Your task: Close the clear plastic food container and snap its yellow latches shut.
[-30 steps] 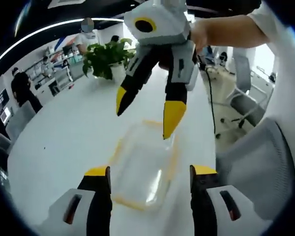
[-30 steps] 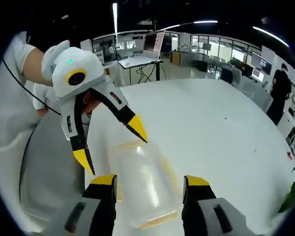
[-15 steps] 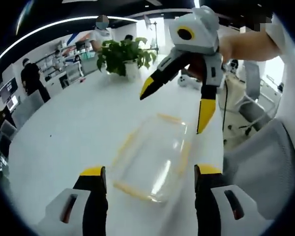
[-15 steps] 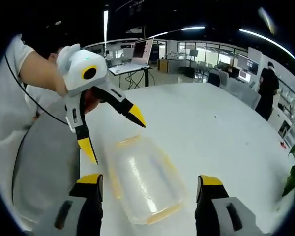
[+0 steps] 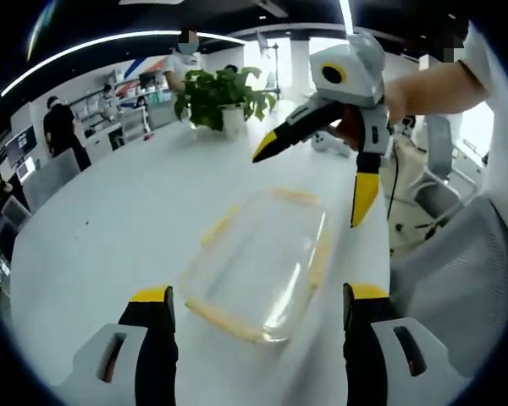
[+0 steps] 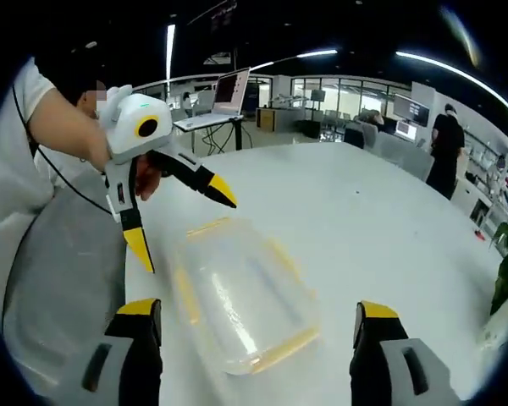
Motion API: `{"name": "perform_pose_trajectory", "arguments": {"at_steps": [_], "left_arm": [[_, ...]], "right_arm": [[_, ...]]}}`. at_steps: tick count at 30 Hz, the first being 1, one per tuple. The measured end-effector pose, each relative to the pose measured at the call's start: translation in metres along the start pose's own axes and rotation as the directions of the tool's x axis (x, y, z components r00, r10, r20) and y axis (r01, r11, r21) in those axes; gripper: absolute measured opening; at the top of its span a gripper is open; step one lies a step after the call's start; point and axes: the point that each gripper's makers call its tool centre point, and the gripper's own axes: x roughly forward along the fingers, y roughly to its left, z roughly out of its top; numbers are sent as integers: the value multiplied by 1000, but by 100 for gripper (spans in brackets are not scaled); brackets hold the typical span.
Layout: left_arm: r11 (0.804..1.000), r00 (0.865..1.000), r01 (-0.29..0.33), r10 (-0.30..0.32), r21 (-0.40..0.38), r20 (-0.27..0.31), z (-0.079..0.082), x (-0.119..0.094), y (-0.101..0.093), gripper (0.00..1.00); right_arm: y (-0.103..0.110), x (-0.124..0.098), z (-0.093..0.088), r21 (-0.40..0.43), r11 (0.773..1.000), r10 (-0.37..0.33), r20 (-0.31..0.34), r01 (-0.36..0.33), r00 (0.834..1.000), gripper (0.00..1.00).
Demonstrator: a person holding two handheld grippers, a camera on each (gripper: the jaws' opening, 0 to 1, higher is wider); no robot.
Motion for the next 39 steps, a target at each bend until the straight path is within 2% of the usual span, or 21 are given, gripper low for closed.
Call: {"name": "perform_pose_trajectory", "arguments": {"at_steps": [2, 7, 11, 21, 30, 35, 39], "left_arm": [[1000, 1000, 0, 0, -3, 4, -1, 2, 1, 79], [1000, 1000, 0, 0, 3, 14, 0, 5, 2, 79], [1000, 1000, 1, -1, 17, -3, -4, 7, 5, 79], [999, 1000, 9, -8, 46, -5, -8, 11, 9, 81], [998, 1000, 25, -26, 53, 9, -5, 16, 10, 87], [998, 999, 34, -34, 58, 2, -8, 18, 9, 85], [997, 999, 40, -40, 61, 10, -8, 21, 7, 83]], "right_arm": [[0, 2, -7, -21, 1000, -4, -12, 3, 1000, 92], [0, 5, -16, -16, 1000, -1, -15, 1, 1000, 90], [-1, 7, -21, -37, 999, -5, -26, 4, 1000, 89], [-1, 12, -22, -43, 999, 16, -22, -17, 1000, 91], [-3, 15, -22, -49, 998, 34, -16, -35, 999, 87], [-3, 17, -24, -68, 997, 39, -21, -41, 999, 87], [-3, 18, -22, -76, 996, 49, -17, -50, 999, 81]]}}
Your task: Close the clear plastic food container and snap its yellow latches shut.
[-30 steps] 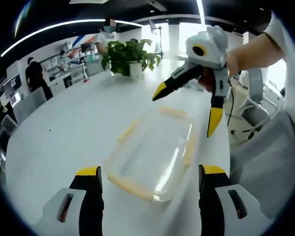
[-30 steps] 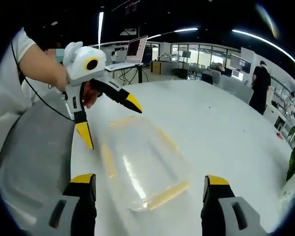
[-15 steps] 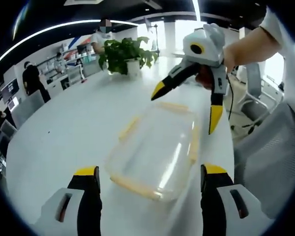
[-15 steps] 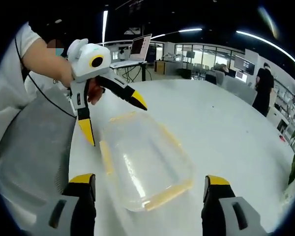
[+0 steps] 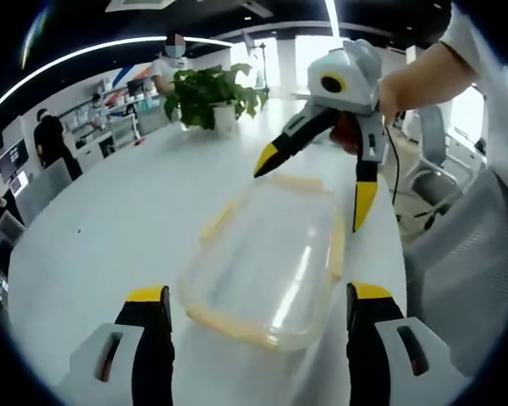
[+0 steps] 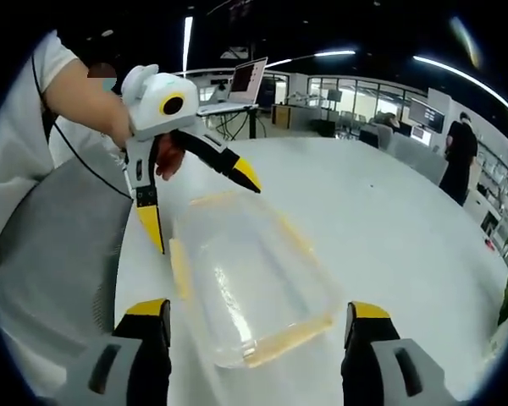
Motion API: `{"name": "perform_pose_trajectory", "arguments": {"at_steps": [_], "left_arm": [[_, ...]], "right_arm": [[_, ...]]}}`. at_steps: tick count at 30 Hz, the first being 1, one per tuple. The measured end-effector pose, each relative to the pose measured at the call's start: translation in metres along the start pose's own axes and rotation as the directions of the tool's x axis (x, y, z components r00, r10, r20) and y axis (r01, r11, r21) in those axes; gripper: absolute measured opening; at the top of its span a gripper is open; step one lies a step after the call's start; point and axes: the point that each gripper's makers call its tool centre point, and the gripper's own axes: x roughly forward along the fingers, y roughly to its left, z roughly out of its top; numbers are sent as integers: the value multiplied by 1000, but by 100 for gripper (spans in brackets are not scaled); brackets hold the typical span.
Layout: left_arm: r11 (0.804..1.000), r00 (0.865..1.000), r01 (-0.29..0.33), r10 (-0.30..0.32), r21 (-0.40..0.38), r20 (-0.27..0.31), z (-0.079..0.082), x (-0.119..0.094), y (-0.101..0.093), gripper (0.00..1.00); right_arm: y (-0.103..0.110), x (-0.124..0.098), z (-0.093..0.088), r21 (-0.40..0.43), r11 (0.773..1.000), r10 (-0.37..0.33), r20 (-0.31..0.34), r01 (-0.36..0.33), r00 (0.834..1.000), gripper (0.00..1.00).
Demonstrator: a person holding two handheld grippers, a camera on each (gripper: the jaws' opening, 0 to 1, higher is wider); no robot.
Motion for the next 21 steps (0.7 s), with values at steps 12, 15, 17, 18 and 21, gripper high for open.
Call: {"name": "perform_pose_trajectory", "arguments": {"at_steps": [12, 15, 17, 18, 21], "left_arm": [[1000, 1000, -17, 17, 1, -1, -4, 0, 4, 72], [1000, 1000, -16, 16, -2, -1, -4, 0, 4, 72], [1000, 1000, -13, 13, -2, -2, -4, 0, 4, 72], [1000, 1000, -12, 12, -1, -2, -4, 0, 3, 72], [1000, 1000, -10, 10, -2, -1, -5, -1, 3, 72]], "right_arm": [[-1, 1, 0, 2, 1000, 9, 2, -9, 1000, 76], [-1, 1, 0, 2, 1000, 17, 1, -17, 1000, 75], [-1, -1, -1, 1, 1000, 25, 0, -25, 1000, 74], [-1, -1, -1, -3, 1000, 29, 0, -29, 1000, 71], [-3, -1, -1, 4, 1000, 29, 3, -29, 1000, 71]]}}
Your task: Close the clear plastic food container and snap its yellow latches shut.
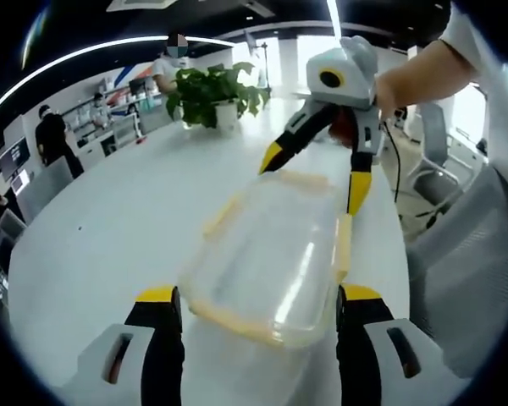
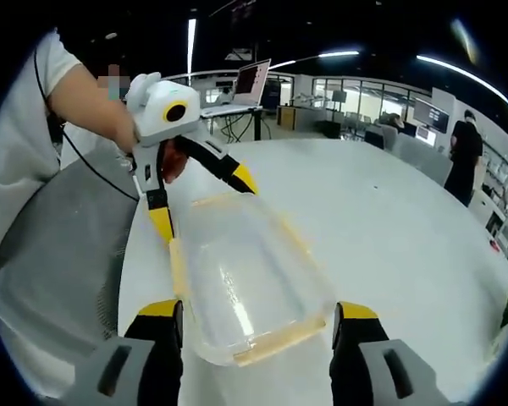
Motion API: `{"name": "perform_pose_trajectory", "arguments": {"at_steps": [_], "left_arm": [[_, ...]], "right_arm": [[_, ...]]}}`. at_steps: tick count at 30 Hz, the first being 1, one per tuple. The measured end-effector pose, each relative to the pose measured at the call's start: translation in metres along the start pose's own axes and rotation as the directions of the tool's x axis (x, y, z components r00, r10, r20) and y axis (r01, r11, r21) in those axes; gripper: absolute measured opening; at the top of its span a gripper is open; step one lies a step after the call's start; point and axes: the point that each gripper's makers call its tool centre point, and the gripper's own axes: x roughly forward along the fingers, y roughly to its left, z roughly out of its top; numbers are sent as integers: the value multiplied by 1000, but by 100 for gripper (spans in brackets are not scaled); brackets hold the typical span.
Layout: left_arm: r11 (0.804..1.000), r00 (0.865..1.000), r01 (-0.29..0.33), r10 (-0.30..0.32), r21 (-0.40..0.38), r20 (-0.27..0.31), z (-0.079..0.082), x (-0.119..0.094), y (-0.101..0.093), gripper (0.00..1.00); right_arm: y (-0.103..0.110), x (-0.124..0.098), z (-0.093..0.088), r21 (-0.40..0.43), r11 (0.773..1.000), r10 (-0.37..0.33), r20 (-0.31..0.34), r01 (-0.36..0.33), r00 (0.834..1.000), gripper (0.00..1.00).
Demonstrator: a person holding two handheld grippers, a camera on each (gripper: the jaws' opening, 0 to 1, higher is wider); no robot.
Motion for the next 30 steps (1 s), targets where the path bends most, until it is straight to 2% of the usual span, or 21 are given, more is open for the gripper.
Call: {"name": "perform_pose_trajectory", "arguments": {"at_steps": [19, 30], "left_arm": [[1000, 1000, -5, 5, 1, -12, 0, 0, 1, 71], [1000, 1000, -11, 11, -4, -25, -9, -11, 6, 71]], "right_arm": [[1, 0, 1, 1, 1000, -11, 5, 11, 1000, 71], [8, 12, 9, -20, 1000, -18, -6, 18, 1000, 71]]}}
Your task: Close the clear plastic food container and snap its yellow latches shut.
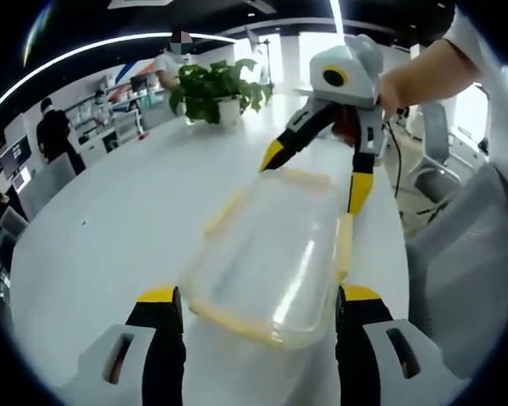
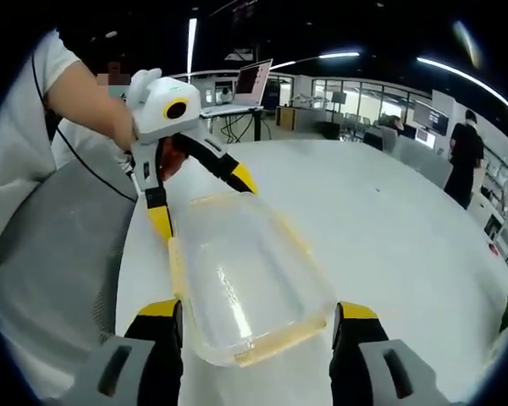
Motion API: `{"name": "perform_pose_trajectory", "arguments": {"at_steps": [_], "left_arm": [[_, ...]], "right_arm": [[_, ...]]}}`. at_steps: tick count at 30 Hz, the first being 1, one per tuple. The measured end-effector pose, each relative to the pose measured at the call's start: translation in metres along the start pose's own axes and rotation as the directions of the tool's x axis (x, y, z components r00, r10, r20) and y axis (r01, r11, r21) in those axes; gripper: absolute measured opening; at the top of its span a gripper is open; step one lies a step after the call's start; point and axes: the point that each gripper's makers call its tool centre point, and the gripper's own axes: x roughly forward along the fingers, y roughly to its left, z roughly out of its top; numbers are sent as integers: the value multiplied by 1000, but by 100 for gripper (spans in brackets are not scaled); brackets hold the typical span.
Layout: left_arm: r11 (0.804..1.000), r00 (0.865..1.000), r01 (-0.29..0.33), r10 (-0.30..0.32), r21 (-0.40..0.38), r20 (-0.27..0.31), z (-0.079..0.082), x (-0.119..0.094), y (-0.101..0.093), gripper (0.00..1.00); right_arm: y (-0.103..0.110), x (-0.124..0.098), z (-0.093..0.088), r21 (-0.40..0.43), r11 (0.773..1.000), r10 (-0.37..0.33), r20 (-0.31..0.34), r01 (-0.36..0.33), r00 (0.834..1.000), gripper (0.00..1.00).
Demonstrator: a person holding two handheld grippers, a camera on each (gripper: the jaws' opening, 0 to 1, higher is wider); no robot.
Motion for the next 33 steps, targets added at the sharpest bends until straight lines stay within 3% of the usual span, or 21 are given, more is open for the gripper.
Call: {"name": "perform_pose_trajectory", "arguments": {"at_steps": [12, 33], "left_arm": [[1000, 1000, -9, 9, -5, -13, -20, -24, 12, 71], [1000, 1000, 0, 0, 7, -21, -66, -79, 51, 70]], "right_arm": [[12, 23, 19, -7, 1000, 10, 4, -9, 1000, 70], [38, 81, 69, 1, 1000, 0, -8, 0, 1000, 70]]}}
